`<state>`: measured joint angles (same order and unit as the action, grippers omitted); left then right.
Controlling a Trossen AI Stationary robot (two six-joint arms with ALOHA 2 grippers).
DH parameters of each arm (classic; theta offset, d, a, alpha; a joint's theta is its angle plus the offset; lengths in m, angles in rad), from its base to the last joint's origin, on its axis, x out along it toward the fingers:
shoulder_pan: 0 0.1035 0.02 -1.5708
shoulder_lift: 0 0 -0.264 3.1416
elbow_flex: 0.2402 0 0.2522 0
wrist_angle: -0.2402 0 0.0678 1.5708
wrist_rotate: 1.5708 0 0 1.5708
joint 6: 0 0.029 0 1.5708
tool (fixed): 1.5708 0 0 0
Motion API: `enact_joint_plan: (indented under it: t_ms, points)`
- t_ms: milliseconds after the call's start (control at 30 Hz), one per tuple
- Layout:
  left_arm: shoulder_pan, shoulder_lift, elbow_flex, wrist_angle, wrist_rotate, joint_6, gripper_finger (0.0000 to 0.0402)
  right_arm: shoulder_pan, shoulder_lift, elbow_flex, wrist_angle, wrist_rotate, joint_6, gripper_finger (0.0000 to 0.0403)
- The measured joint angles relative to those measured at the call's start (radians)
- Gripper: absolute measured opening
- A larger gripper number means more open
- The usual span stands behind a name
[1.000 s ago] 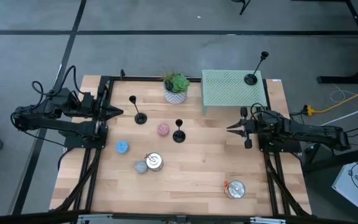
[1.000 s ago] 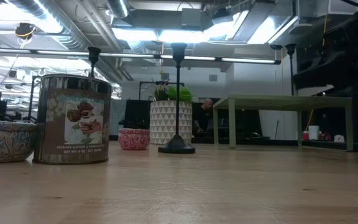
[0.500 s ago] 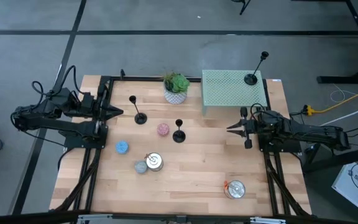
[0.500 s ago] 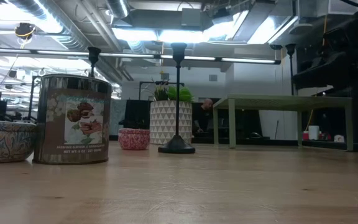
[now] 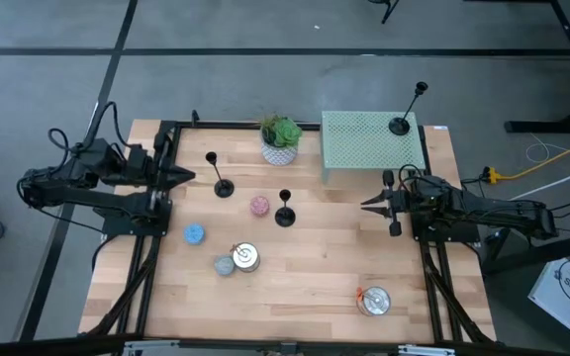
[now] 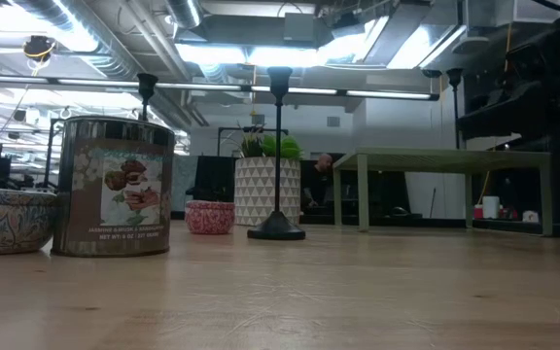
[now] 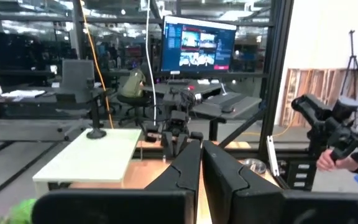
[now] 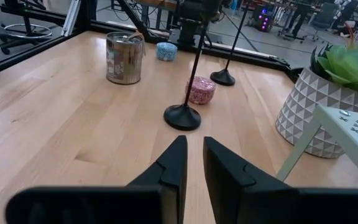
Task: Pick & Place candle stick holders
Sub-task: Put the right black candle holder and aligned with other black candle holder on the shelf
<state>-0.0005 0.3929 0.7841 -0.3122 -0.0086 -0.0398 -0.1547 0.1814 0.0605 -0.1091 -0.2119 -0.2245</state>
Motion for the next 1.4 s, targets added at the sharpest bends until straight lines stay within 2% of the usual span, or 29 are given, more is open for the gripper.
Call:
enact_joint_plan:
  t_ms: [133,333,633,967,1267,1400]
  points:
    - [0.000,0.051,0.000,0.003,0.001,-0.002,0.0015,0.000,0.000,0.000,0.000,0.000,0.000,0.0054]
    - [-0.002,0.215,0.000,0.016,0.001,0.034,0.0041,0.000,0.000,0.000,0.000,0.000,0.000,0.0054]
    - [-0.006,0.443,-0.001,0.111,0.010,0.061,0.0125,0.000,0.000,0.000,0.001,0.000,0.000,0.0054]
    - [-0.021,0.629,-0.001,0.188,0.036,0.052,0.0218,0.000,0.000,0.000,0.001,0.000,0.007,0.0054]
    - [-0.067,0.758,0.000,0.276,0.028,0.106,0.0235,0.000,0.000,0.000,0.001,0.000,0.008,0.0054]
    - [-0.071,0.809,0.000,0.309,-0.051,0.095,0.0235,0.000,0.000,0.000,0.001,0.000,0.008,0.0054]
